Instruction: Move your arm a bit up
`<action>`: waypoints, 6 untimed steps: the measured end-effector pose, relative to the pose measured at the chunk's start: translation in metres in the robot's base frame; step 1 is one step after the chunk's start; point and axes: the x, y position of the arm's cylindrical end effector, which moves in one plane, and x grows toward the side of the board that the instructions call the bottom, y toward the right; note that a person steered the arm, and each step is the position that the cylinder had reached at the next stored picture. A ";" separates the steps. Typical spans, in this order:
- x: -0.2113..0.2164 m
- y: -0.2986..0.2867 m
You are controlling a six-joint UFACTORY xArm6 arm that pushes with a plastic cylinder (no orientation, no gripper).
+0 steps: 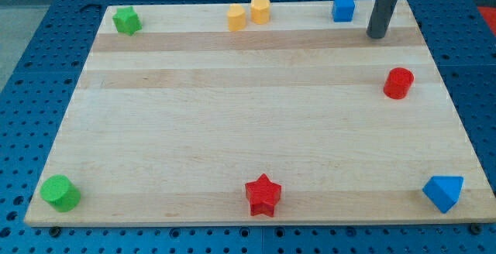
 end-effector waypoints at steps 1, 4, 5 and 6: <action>0.008 -0.004; -0.054 0.028; -0.054 0.010; -0.054 0.008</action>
